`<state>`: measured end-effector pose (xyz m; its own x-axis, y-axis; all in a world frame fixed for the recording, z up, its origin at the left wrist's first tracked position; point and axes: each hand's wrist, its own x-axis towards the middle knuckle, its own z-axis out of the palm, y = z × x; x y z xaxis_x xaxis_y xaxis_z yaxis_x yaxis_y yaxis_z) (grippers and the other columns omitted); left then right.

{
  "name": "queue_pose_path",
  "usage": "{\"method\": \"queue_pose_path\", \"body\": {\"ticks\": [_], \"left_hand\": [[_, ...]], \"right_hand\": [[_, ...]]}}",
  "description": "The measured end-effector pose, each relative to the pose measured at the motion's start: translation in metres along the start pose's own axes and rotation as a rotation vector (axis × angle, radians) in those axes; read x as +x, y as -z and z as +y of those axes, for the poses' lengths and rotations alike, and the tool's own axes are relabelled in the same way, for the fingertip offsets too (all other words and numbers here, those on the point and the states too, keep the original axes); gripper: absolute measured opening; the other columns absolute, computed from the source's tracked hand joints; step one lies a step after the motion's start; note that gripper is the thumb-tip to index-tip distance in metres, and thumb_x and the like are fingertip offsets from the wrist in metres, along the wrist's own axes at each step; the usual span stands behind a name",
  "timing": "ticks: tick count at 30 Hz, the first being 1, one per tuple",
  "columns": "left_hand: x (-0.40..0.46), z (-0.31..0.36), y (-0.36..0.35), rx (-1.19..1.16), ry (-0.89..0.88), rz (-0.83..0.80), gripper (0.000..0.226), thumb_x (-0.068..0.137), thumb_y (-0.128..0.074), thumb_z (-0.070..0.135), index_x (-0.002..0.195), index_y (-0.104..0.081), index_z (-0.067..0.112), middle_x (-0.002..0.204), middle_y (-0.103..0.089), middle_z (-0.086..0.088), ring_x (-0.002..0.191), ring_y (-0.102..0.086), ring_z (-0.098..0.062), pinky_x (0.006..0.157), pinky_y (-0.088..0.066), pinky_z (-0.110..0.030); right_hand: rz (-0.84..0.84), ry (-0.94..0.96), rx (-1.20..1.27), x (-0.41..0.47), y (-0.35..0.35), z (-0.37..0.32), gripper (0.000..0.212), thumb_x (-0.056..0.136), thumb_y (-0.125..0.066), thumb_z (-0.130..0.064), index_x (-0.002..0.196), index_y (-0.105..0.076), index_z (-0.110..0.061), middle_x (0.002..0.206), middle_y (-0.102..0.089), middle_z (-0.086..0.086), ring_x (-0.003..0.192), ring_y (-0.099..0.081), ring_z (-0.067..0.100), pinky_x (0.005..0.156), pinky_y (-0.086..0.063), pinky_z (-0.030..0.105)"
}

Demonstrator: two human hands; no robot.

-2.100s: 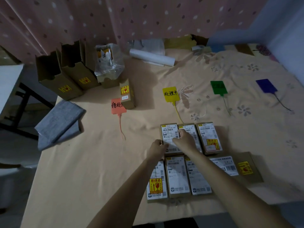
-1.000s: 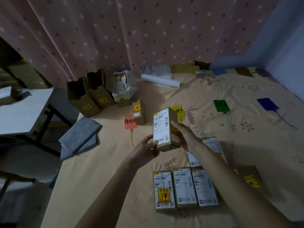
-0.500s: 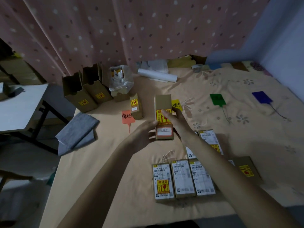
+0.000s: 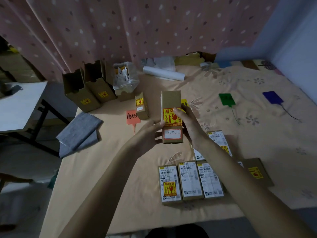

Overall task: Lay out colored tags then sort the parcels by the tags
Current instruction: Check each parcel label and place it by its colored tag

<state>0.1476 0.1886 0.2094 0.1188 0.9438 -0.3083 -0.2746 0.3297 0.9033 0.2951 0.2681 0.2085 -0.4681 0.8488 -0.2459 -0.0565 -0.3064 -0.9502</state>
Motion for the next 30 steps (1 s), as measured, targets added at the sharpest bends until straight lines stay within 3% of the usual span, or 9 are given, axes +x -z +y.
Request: {"method": "queue_pose_path", "body": {"ticks": [3,6,10,13,16,22,26,30], "left_hand": [[0.003,-0.005,0.002,-0.113,0.039,0.079,0.043,0.076,-0.063,0.046,0.110,-0.061,0.019,0.122,-0.058,-0.014,0.114,-0.056,-0.032,0.107,-0.039,-0.048],[0.013,-0.015,0.005,-0.170,0.094,0.146,0.028,0.088,-0.055,0.038,0.108,-0.060,0.019,0.116,-0.060,-0.011,0.107,-0.059,-0.028,0.101,-0.044,-0.041],[0.031,-0.026,0.002,-0.158,0.193,0.193,0.030,0.092,-0.053,0.039,0.109,-0.060,0.016,0.111,-0.064,-0.010,0.103,-0.062,-0.025,0.098,-0.045,-0.041],[0.045,-0.032,-0.011,-0.177,0.227,0.228,0.035,0.091,-0.055,0.041,0.113,-0.059,0.014,0.111,-0.064,-0.010,0.101,-0.062,-0.024,0.088,-0.050,-0.035],[0.069,-0.032,-0.030,-0.187,0.238,0.290,0.037,0.090,-0.058,0.040,0.116,-0.059,0.014,0.115,-0.063,-0.011,0.102,-0.062,-0.025,0.082,-0.051,-0.033],[0.141,-0.028,-0.099,-0.177,0.194,0.392,0.019,0.092,-0.056,0.038,0.091,-0.064,0.021,0.096,-0.065,-0.003,0.092,-0.061,-0.020,0.078,-0.049,-0.032],[0.195,-0.035,-0.141,-0.197,0.171,0.437,0.019,0.093,-0.056,0.035,0.097,-0.063,0.018,0.097,-0.063,-0.005,0.089,-0.061,-0.020,0.075,-0.049,-0.029],[0.229,-0.029,-0.172,-0.158,0.167,0.497,0.021,0.092,-0.057,0.037,0.097,-0.062,0.016,0.098,-0.063,-0.007,0.086,-0.062,-0.020,0.069,-0.050,-0.028]], "right_hand": [[0.020,-0.035,-0.025,0.001,0.002,0.004,0.071,0.077,-0.067,-0.046,0.140,-0.041,-0.027,0.120,-0.067,0.005,0.106,-0.067,0.020,0.094,-0.051,0.040],[0.057,-0.088,-0.047,0.000,0.010,0.013,0.061,0.085,-0.070,-0.033,0.138,-0.042,-0.023,0.115,-0.067,0.004,0.098,-0.068,0.017,0.079,-0.051,0.028],[0.118,-0.141,-0.062,0.001,0.026,0.026,0.043,0.088,-0.068,-0.026,0.128,-0.054,-0.018,0.117,-0.068,0.012,0.098,-0.068,0.021,0.074,-0.051,0.025],[0.150,-0.189,-0.024,0.005,0.041,0.030,0.038,0.088,-0.068,-0.024,0.123,-0.057,-0.014,0.105,-0.069,0.008,0.088,-0.068,0.018,0.068,-0.051,0.024],[0.164,-0.215,0.008,0.016,0.067,0.029,0.036,0.087,-0.070,-0.025,0.119,-0.060,-0.014,0.101,-0.070,0.007,0.089,-0.069,0.019,0.073,-0.053,0.029],[0.144,-0.209,0.040,0.051,0.150,0.014,0.017,0.088,-0.067,-0.024,0.103,-0.065,-0.016,0.085,-0.072,0.002,0.079,-0.068,0.015,0.061,-0.050,0.024],[0.101,-0.244,0.021,0.085,0.214,0.002,0.021,0.086,-0.069,-0.027,0.104,-0.066,-0.016,0.097,-0.073,0.008,0.087,-0.068,0.021,0.072,-0.053,0.030],[0.052,-0.277,-0.011,0.108,0.254,-0.013,0.023,0.087,-0.068,-0.030,0.105,-0.064,-0.016,0.098,-0.071,0.006,0.086,-0.067,0.021,0.071,-0.051,0.029]]}}
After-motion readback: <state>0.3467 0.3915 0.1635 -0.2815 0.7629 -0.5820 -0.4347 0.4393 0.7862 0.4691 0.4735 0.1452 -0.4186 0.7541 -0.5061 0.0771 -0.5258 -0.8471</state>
